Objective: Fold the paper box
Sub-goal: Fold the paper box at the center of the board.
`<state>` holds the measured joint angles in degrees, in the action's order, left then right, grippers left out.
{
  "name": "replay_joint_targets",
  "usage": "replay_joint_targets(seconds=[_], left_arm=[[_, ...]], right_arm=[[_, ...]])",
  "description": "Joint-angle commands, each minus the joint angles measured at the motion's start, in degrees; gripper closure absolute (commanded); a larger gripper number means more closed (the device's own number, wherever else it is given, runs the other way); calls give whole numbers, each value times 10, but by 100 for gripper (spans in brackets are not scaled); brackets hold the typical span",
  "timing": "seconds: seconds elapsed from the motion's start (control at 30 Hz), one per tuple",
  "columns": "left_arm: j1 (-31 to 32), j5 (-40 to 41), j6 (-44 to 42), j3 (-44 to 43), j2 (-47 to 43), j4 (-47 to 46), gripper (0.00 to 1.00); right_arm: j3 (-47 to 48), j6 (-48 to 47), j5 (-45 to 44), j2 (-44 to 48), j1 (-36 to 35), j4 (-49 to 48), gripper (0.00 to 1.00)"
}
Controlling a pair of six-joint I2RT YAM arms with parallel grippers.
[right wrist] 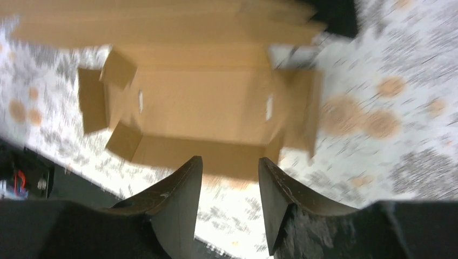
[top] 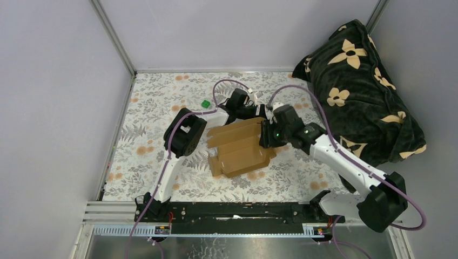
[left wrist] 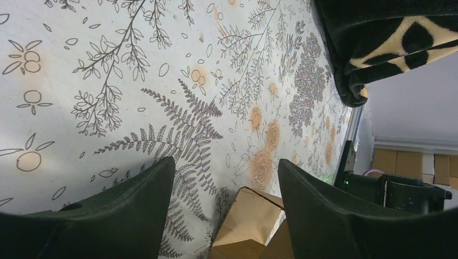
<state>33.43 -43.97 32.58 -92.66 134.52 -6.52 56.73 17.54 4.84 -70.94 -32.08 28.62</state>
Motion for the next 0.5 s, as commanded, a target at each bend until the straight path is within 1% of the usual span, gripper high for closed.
replay_joint_targets(seconds=[0.0,0.17,0.23,0.37,0.47], left_arm=[[-1,5,-15,21,-9,-10,23],[-4,5,-15,41,-20,-17,23],[-4,5,-15,44,-22,-17,23],[-4,6,-8,57,-28,-28,23],[-4,8,-7,69,-36,-31,23]], right_arm=[[-40,78,-45,44,-98,51,50],[-109,154,-103,117,-195,28,53],[-120,174,-135,127,-236,29,54],[-134,201,-193,94,-297,15,54],[-134,211,-213,55,-313,-3,54]])
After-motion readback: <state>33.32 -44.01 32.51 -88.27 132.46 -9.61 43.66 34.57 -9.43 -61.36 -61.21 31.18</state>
